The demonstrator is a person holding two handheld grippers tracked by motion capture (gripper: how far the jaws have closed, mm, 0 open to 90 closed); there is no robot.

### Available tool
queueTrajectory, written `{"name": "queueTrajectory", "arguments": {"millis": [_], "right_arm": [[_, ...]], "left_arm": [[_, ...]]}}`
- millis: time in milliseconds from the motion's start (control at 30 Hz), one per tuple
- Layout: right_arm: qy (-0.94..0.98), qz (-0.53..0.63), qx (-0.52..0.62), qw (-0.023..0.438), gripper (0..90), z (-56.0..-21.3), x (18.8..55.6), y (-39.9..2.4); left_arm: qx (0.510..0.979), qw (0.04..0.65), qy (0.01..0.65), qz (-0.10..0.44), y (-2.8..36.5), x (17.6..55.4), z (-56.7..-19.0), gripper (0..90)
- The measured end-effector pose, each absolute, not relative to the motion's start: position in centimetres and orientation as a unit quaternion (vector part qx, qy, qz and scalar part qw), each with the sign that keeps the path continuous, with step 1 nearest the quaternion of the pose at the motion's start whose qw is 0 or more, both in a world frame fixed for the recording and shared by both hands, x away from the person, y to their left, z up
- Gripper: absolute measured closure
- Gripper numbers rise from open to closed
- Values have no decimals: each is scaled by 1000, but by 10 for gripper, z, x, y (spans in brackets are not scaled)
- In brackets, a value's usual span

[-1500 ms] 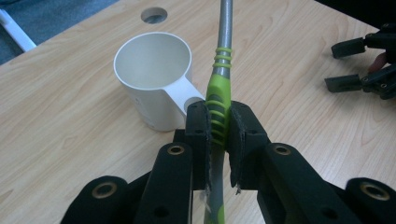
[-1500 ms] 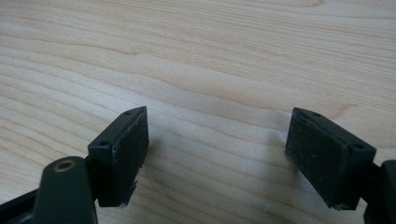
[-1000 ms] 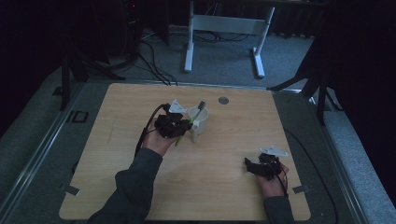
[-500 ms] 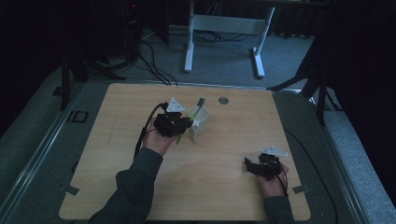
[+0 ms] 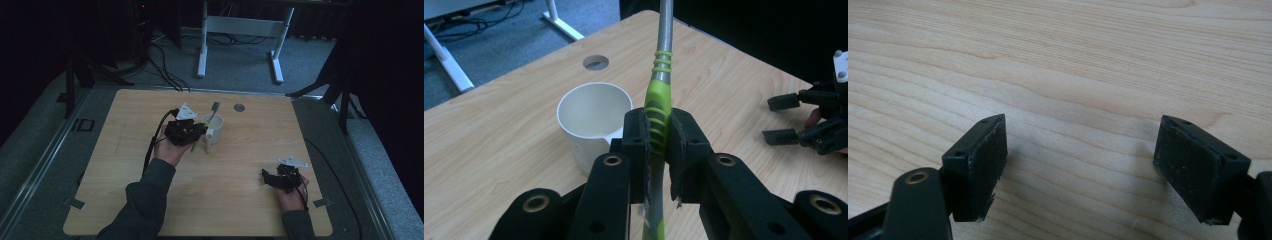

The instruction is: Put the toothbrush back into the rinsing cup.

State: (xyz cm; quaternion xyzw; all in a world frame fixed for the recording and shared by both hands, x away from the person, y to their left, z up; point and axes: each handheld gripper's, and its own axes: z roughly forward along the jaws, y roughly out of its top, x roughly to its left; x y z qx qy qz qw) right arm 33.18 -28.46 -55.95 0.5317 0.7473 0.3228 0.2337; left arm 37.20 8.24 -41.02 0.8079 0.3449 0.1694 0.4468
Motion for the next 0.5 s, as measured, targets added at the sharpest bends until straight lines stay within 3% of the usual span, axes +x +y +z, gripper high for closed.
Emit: {"name": "queueTrajectory", "arguments": {"millis": [500], "right_arm": [[747,323,532,234,211,-559,332,-284]], "left_arm": [[798,465,344,171,83,373,-408,795]]}}
